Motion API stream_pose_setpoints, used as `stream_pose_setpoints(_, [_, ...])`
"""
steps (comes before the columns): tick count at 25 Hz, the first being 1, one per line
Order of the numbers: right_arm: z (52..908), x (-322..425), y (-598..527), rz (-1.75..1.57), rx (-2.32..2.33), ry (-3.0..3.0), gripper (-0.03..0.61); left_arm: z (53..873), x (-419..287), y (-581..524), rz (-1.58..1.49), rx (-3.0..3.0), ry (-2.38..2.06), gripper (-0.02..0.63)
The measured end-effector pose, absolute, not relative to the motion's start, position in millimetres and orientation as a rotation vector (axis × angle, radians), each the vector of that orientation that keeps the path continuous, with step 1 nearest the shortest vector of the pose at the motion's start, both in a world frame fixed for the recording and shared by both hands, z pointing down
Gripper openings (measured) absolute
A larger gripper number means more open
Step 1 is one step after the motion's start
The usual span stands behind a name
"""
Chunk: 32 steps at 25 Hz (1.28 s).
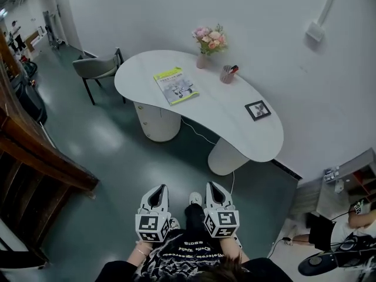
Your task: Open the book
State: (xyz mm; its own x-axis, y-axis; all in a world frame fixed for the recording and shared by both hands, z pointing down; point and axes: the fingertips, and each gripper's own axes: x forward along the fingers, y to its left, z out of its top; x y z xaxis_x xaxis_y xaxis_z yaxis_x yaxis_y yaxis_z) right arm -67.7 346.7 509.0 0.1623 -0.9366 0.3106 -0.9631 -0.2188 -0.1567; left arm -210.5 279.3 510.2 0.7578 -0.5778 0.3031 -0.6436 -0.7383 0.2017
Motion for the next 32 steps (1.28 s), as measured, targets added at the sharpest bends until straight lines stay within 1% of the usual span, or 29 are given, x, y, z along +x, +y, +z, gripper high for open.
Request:
stream_pose_setpoints(12, [521.5,-8.8,268.2,0.576,2.307,-1.962,0.028,515.6,-172.4,214.9,0.347,2.61,-1.045,0.025])
stream_pose_setpoints(15, [520.2,14.6,250.0,0.551,2.264,-1.956,0.028,517.5,-153.7,201.2,0.317,2.574,-1.068,0.025])
stream_pose_setpoints(23, [524.6,63.4,202.6,0.572,2.251,-1.979,0.028,522.2,-111.0,156.9,0.359,2.568,-1.095,0.025])
stream_pose_setpoints(32, [520.7,108.8,157.7,0.53,2.175,-2.072,0.028,525.7,-57.0,122.4,0.345,2.544,-1.162,0.025])
